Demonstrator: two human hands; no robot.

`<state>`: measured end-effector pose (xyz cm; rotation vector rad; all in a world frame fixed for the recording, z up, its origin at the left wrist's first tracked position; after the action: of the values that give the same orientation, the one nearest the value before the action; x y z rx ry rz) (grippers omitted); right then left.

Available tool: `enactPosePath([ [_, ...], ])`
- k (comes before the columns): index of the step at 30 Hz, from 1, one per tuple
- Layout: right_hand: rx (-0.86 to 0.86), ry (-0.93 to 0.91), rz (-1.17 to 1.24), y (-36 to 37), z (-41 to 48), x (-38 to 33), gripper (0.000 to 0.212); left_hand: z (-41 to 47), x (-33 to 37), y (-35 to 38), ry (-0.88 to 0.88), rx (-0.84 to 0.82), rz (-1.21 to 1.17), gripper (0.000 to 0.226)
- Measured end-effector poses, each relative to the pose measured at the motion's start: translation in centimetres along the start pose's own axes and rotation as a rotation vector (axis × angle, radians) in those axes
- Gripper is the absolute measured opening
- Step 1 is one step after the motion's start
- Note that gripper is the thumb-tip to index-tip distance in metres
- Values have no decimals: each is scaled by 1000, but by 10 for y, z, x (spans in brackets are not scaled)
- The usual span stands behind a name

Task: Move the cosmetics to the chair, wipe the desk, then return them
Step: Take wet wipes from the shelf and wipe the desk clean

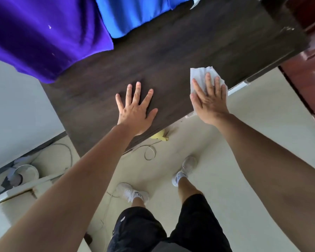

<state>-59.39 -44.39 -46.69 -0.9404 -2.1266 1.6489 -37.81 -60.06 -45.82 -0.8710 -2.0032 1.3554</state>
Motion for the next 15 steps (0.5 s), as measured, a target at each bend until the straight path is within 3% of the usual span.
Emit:
enactPosePath([
  [6, 58, 18, 46, -23, 50, 76, 59, 67, 91, -12, 43, -10, 58, 67],
  [15, 137, -142, 20, -59, 108, 202, 61, 153, 201, -34, -42, -10, 28, 66],
])
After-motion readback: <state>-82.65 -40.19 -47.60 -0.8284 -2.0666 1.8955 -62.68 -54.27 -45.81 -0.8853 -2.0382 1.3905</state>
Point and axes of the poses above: each hand's wrist, its own z-axis towards the middle knuckle, its own y-axis out of the palm, x = y × z, the point moved 3 cm from there along z, towards the middle knuckle, and after that the axes turned 3 degrees about z, right-handed, at the moved point
